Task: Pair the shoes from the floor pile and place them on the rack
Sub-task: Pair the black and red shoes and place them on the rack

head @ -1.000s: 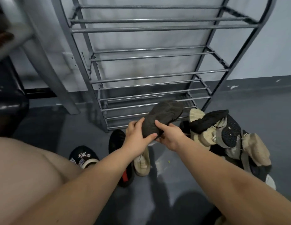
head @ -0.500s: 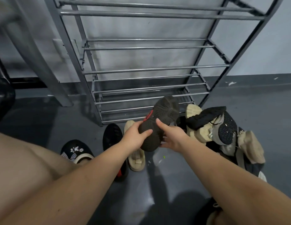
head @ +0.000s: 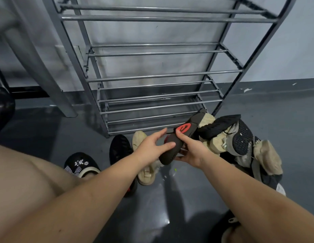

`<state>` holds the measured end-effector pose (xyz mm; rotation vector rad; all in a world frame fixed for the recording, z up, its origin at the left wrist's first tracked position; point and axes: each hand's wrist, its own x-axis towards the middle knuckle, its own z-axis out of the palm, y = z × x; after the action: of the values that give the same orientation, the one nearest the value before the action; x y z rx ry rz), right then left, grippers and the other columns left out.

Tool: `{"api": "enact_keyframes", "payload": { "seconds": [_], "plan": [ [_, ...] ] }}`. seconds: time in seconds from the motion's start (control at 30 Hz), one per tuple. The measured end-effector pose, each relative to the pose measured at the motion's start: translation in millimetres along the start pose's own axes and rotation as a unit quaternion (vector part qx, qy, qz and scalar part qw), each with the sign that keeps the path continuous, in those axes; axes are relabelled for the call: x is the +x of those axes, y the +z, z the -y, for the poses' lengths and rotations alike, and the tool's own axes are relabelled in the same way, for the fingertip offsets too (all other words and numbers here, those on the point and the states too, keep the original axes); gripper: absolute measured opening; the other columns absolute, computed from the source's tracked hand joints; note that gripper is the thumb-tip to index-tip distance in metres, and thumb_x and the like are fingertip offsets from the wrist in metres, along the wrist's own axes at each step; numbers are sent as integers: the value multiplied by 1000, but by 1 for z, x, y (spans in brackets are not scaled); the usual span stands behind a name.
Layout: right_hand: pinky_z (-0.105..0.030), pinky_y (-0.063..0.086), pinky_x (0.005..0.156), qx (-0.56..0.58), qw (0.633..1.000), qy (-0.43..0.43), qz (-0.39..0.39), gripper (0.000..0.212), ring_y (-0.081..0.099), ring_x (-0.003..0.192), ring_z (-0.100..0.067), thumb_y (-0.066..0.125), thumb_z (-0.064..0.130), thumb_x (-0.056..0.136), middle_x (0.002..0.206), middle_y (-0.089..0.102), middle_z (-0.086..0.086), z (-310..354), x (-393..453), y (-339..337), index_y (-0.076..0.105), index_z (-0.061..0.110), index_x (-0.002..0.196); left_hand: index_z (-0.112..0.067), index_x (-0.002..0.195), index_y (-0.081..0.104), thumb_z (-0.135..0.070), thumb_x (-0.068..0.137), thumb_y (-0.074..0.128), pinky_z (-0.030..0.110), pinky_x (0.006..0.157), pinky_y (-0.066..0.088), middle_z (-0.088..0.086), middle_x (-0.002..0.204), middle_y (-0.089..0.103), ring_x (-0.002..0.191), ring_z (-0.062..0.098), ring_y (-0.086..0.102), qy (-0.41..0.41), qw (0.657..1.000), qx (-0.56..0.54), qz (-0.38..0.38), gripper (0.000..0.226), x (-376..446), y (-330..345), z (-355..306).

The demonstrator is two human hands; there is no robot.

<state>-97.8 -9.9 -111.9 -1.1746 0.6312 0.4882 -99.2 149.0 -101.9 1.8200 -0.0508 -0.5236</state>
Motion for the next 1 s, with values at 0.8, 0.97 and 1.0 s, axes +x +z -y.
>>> {"api": "enact_keyframes", "payload": {
  "seconds": [0.8,0.97,1.0],
  "plan": [
    [-35,53,75,-126,990,58,20,15,63,90,-19,52,26,97,97,68,-4,-23,24,-25,62,17,103,-18,128,53,-26,99,45,34,85,50,3,112,65,97,18,62,-257,950,-170,50,31,8,2,40],
    [-32,51,66,-160,983,86,1,20,62,88,-19,53,23,96,98,66,-4,-33,43,-32,59,16,114,-8,128,53,-25,98,47,32,79,54,11,116,63,97,23,62,-310,935,-162,56,34,28,15,63],
    [-32,50,68,-170,981,94,-4,24,61,87,-19,52,22,97,100,66,-4,-36,47,-34,59,14,118,-8,128,53,-25,98,47,29,72,55,11,111,64,90,21,63,-315,934,-158,59,35,32,17,67]
  ]
}}
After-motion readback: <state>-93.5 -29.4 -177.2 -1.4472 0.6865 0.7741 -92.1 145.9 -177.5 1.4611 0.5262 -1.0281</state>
